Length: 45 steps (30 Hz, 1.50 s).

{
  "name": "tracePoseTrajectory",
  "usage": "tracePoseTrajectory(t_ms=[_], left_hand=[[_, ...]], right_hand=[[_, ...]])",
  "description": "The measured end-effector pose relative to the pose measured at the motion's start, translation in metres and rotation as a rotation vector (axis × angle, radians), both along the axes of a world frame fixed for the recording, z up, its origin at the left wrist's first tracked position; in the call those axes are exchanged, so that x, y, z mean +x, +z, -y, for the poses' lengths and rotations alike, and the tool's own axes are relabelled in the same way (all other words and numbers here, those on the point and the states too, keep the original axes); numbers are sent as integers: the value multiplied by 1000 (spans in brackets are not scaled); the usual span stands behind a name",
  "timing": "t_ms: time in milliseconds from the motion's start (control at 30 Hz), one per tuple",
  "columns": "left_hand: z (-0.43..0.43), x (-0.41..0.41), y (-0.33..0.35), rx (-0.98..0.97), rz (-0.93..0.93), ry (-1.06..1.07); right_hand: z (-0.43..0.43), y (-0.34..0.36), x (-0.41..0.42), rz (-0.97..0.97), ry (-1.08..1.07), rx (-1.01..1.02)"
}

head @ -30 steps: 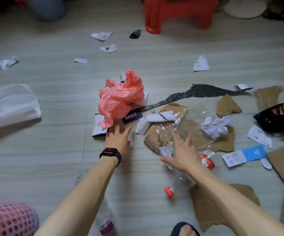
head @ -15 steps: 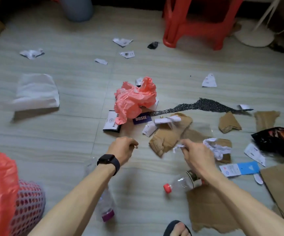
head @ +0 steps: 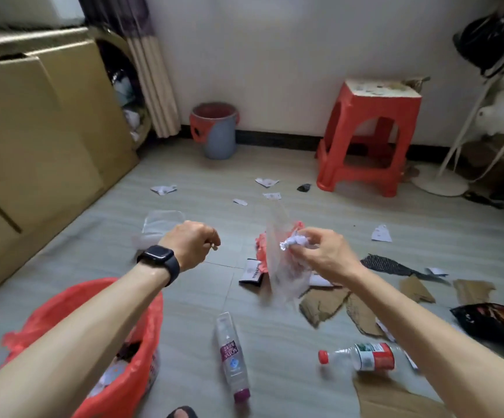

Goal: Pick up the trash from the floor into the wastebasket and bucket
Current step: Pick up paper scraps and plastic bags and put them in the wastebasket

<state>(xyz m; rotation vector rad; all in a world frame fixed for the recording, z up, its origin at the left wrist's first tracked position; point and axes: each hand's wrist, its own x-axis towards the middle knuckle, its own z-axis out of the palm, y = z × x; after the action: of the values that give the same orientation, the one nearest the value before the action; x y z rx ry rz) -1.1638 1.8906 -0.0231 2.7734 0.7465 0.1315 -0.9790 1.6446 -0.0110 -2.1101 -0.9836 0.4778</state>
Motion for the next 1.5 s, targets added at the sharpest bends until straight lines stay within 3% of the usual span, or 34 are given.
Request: tracePoseTrajectory(t_ms=[167, 367, 633, 767, 867, 967, 1200, 1333, 1500], left_hand=[[-13, -96, 5, -54, 77, 186], [-30, -203, -50, -225, 146, 555], [-41, -234, -78, -289, 4, 554], [-35, -198, -33, -148, 71, 389], [-21, -161, -8, 4, -6, 168], [-12, -129, 1, 52, -30, 85], [-19, -90, 8, 285, -97, 253], [-41, -93, 5, 158, 43, 436], [-50, -110, 5, 75, 260, 544]], right_hand=[[-52, 13, -48, 189, 117, -72], [-110, 0, -116, 515, 324, -234], [-128, -34, -158, 673, 574, -378], [-117, -27, -149, 687, 628, -359], [-107, -18, -139, 695, 617, -308], [-95, -9, -127, 665, 564, -271], [-70, -6, -83, 742, 278, -324], [-67, -11, -74, 659, 204, -296], [-107, -28, -117, 456, 352, -193]])
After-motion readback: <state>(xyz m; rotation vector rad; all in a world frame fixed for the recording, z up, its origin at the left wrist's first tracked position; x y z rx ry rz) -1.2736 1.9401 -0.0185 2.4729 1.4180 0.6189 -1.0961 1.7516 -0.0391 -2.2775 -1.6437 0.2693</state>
